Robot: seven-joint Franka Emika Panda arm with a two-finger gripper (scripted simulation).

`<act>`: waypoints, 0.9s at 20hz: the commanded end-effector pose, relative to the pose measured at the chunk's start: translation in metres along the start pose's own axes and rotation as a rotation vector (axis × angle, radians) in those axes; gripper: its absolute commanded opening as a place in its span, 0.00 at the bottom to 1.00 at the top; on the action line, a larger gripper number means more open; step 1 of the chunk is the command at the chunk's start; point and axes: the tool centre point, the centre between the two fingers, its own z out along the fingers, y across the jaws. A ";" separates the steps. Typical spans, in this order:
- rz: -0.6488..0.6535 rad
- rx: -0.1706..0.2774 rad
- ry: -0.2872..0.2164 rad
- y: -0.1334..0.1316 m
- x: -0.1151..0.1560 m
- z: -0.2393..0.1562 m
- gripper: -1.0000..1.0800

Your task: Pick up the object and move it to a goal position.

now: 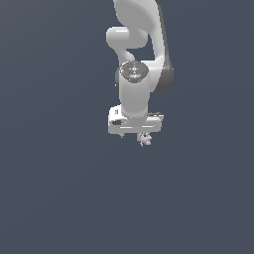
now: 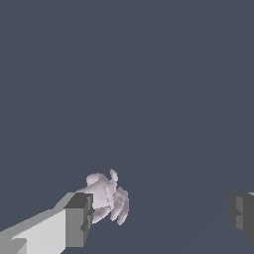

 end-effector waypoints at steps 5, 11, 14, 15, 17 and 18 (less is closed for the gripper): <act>0.009 0.003 -0.001 0.002 0.000 0.002 0.96; 0.031 0.012 -0.004 0.006 0.002 0.008 0.96; 0.028 0.011 -0.004 0.005 0.001 0.008 0.96; 0.025 0.010 -0.003 0.005 0.001 0.008 0.96; 0.015 0.007 -0.003 0.003 -0.001 0.011 0.96; 0.008 0.006 -0.002 0.001 -0.002 0.013 0.96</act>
